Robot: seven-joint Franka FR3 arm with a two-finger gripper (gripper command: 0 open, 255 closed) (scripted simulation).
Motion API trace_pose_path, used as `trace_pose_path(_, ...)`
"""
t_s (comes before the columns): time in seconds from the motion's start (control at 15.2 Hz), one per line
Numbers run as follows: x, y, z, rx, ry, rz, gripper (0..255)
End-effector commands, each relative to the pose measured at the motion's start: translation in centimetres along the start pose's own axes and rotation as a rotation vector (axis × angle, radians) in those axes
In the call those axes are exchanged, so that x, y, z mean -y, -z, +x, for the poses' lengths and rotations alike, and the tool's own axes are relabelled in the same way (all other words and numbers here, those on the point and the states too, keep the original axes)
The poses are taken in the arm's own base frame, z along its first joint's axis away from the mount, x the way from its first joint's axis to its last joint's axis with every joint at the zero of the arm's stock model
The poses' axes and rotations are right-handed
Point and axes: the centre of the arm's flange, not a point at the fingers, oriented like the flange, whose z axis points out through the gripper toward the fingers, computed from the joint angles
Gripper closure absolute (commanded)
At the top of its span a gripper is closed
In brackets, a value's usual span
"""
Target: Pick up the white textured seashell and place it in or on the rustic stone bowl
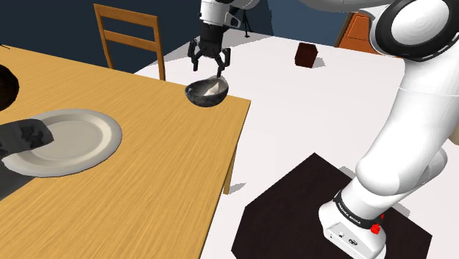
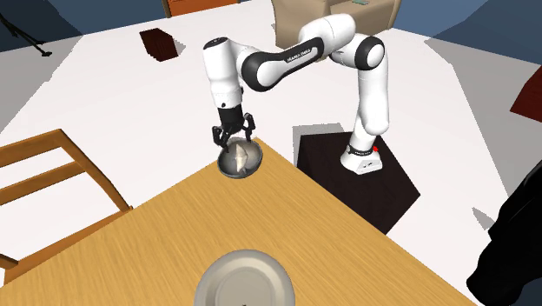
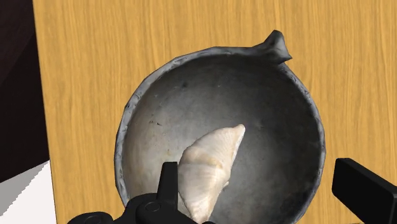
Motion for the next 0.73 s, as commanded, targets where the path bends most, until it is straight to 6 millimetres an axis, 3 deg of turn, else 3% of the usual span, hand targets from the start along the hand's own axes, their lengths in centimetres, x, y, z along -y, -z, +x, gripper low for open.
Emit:
trace_pose_path(0.0,0.0,2.0,0.1,0.000,0.000,0.000,0)
trace_pose_path(0.13,0.0,4.4,0.1,0.000,0.000,0.000,0)
trace_pose_path(0.66,0.0,4.4,0.1,0.000,0.000,0.000,0)
